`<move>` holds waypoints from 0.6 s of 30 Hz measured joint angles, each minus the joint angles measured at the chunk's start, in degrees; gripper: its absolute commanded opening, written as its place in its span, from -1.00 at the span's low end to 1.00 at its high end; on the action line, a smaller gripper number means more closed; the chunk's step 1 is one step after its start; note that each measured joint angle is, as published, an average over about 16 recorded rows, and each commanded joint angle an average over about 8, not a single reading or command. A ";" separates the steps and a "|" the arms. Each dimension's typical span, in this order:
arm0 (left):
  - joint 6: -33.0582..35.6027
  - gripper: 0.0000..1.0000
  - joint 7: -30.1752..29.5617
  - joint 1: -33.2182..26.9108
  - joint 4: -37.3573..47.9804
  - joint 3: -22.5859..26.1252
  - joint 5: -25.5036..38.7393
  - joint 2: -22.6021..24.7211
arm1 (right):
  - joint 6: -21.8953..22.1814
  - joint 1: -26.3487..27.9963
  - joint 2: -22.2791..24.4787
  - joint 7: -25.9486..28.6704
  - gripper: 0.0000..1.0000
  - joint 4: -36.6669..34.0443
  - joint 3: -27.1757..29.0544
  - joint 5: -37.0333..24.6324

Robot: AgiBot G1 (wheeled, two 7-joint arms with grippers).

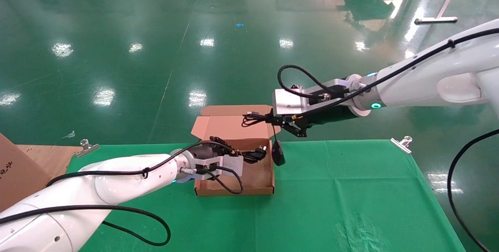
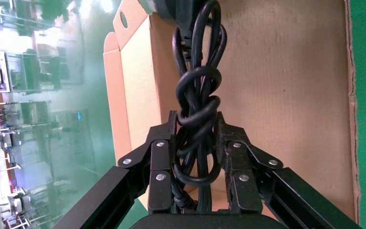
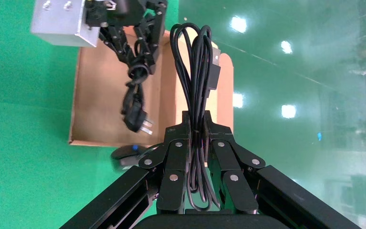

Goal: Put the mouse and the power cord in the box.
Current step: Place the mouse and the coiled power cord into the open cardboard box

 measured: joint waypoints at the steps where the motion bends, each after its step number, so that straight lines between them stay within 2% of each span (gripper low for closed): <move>1: -0.06 1.00 0.06 -0.04 0.03 0.23 -0.28 0.00 | 0.04 -0.03 -0.03 -0.02 -1.00 0.03 -0.01 0.11; 10: 1.04 1.00 0.42 -1.27 0.61 1.50 -3.69 -0.11 | 0.78 -0.11 -0.41 0.50 -1.00 1.57 -0.17 1.33; 18: 4.16 1.00 3.08 -4.07 2.91 0.31 -8.45 -0.97 | 3.01 -1.42 -0.97 2.37 -1.00 6.19 -1.32 3.10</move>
